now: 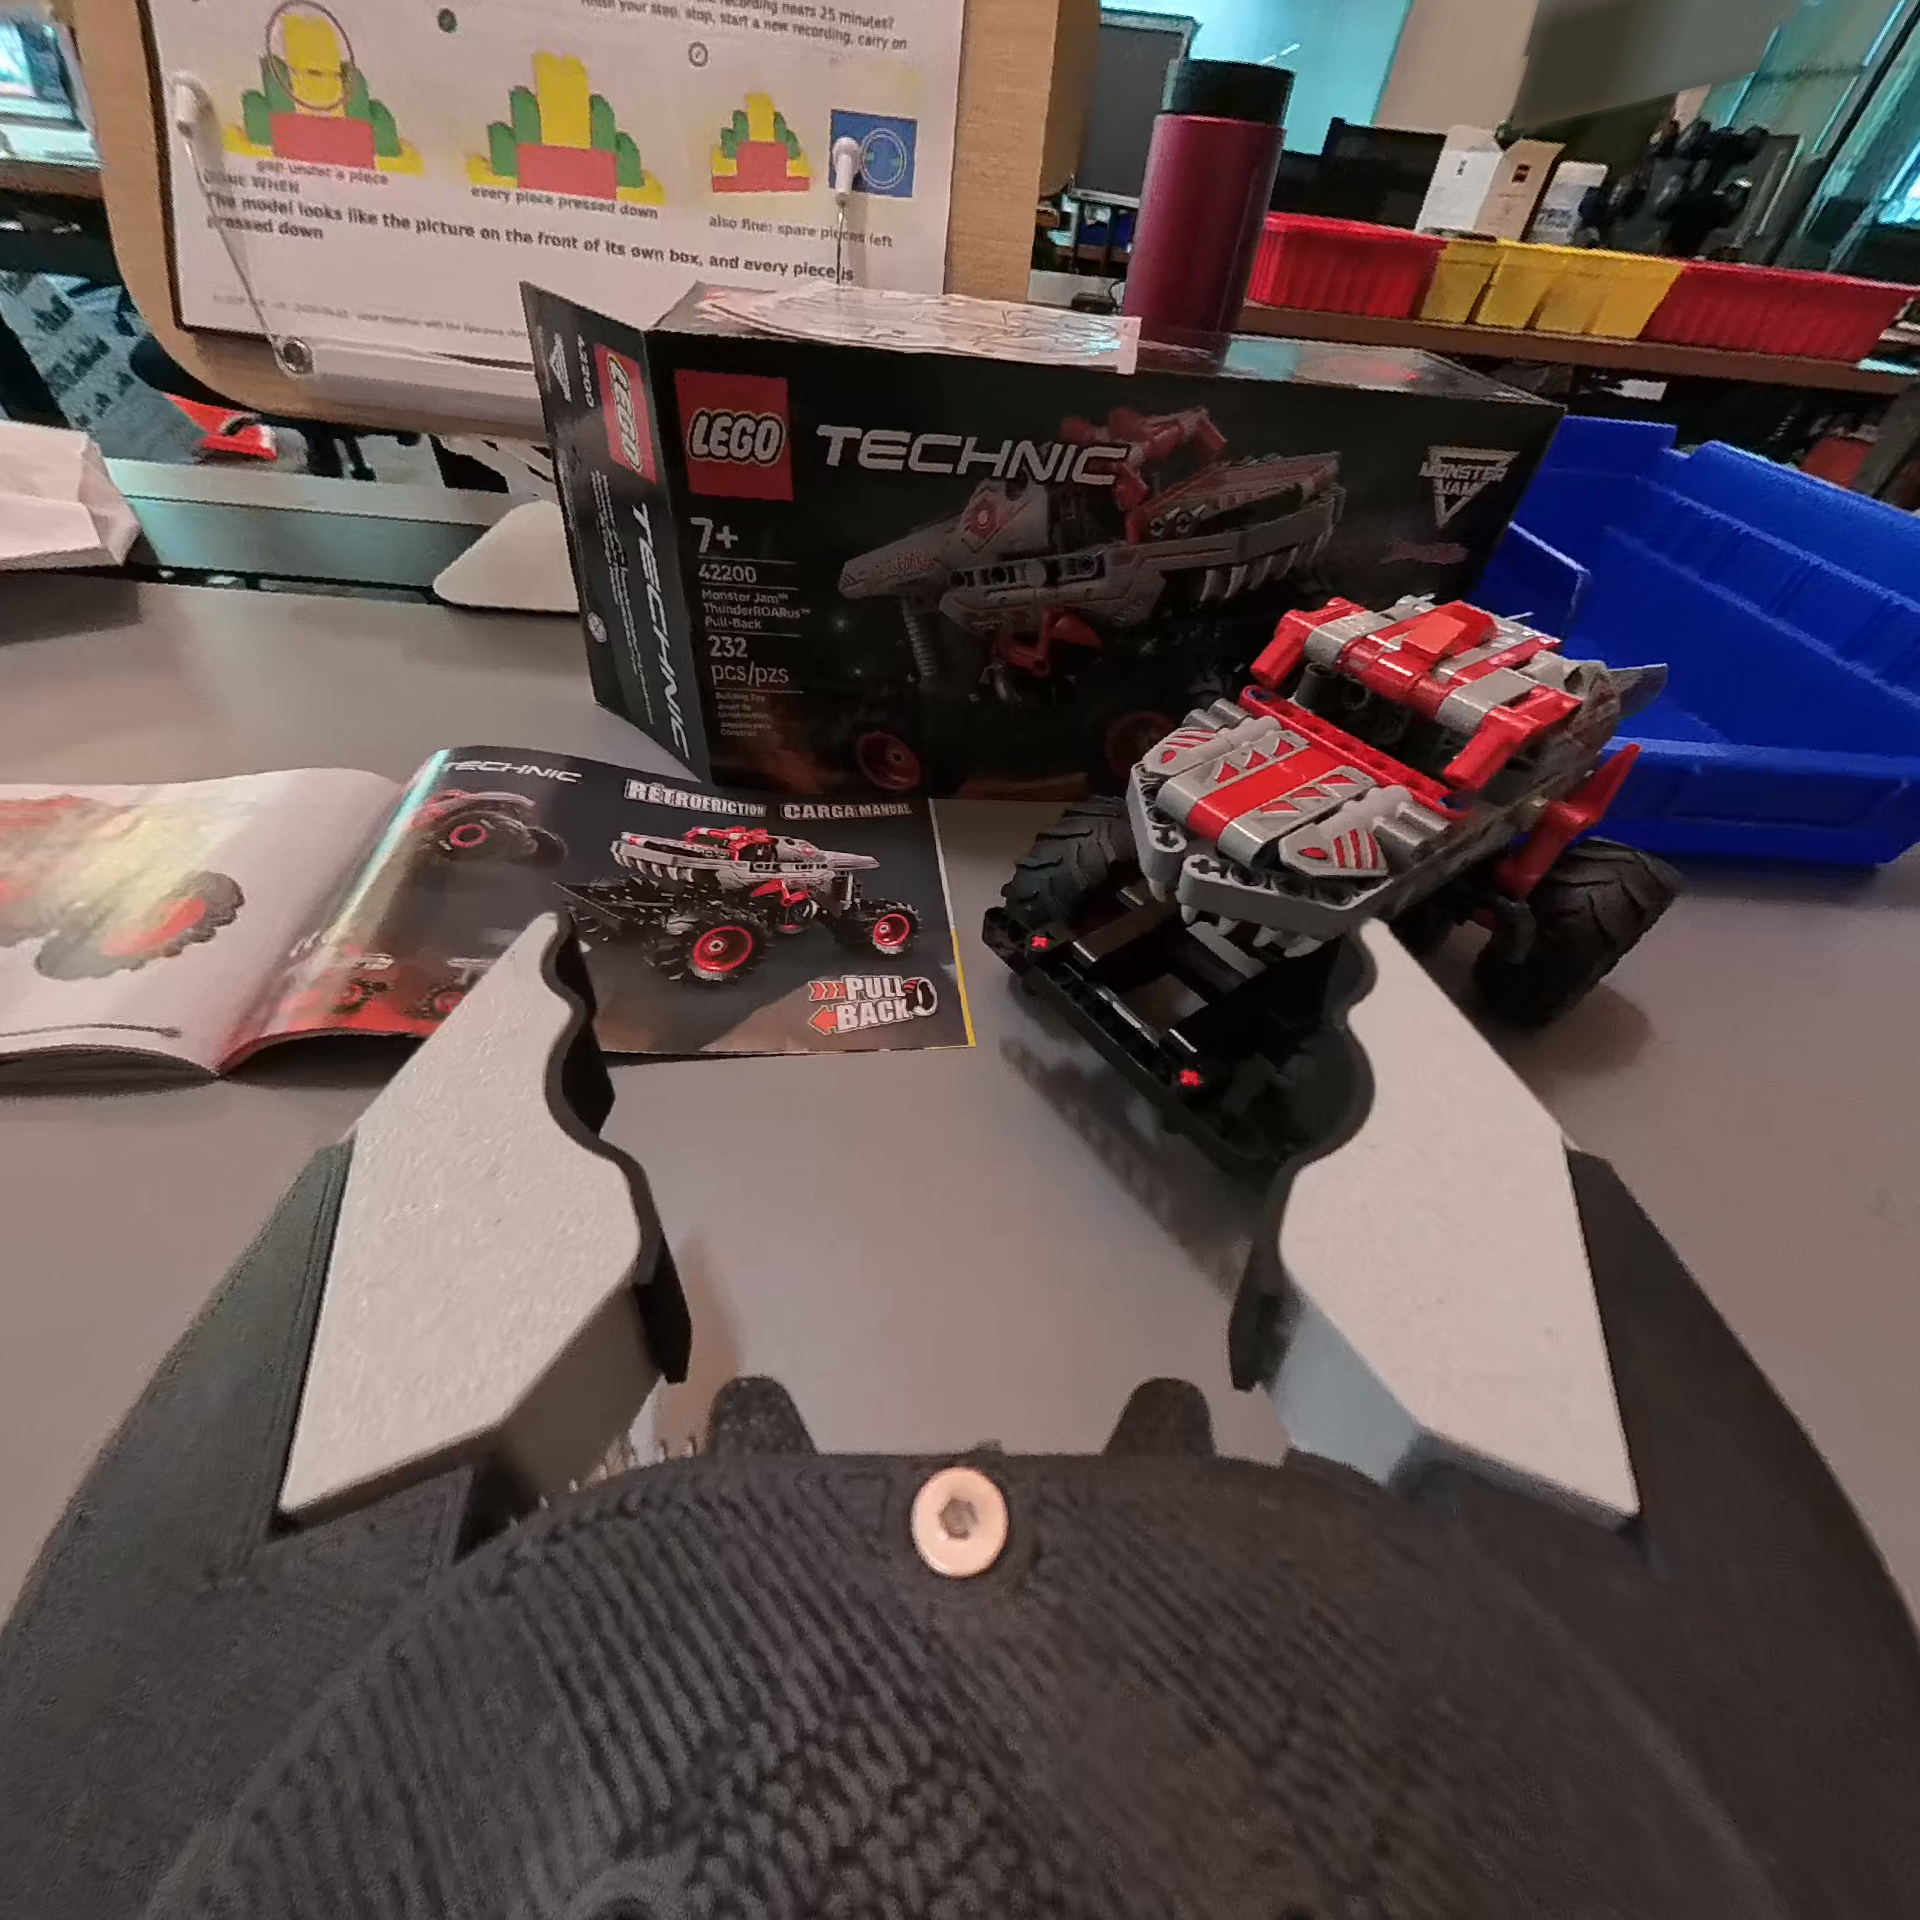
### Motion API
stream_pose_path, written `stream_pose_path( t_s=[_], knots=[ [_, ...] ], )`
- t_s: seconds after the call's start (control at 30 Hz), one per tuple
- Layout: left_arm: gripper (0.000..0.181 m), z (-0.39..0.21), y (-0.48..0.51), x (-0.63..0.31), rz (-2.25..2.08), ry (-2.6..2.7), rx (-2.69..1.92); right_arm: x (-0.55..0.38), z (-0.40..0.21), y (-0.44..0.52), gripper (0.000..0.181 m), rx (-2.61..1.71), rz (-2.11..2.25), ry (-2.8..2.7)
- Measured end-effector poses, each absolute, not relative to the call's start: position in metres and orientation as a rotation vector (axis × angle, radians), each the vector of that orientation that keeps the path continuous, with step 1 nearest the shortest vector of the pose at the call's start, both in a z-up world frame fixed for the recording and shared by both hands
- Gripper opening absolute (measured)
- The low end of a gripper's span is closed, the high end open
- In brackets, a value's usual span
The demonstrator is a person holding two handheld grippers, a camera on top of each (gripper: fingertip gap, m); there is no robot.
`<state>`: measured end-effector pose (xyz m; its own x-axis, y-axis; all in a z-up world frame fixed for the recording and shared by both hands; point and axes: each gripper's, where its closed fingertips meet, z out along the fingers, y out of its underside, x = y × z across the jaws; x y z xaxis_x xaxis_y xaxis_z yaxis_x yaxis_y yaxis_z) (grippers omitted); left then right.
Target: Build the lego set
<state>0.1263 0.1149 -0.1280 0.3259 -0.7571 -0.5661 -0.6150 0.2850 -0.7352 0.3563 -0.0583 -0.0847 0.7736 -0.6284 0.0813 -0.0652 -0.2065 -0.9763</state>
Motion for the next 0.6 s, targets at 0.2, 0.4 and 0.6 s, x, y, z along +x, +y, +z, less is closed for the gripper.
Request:
stream_pose_path(
  t_s=[0.2, 0.4, 0.6],
  knots=[
    [0.05, -0.128, 0.115, 0.126, -0.143, 1.363, -1.404, 0.372, -0.08, -0.069, 0.136, -1.699, -0.538, 0.532],
    [0.05, -0.131, 0.116, 0.127, -0.111, 1.382, -1.397, 0.388, -0.079, -0.077, 0.138, -1.704, -0.533, 0.496],
    [0.049, -0.131, 0.118, 0.126, -0.084, 1.369, -1.394, 0.404, -0.08, -0.088, 0.138, -1.719, -0.505, 0.467]
  ],
)
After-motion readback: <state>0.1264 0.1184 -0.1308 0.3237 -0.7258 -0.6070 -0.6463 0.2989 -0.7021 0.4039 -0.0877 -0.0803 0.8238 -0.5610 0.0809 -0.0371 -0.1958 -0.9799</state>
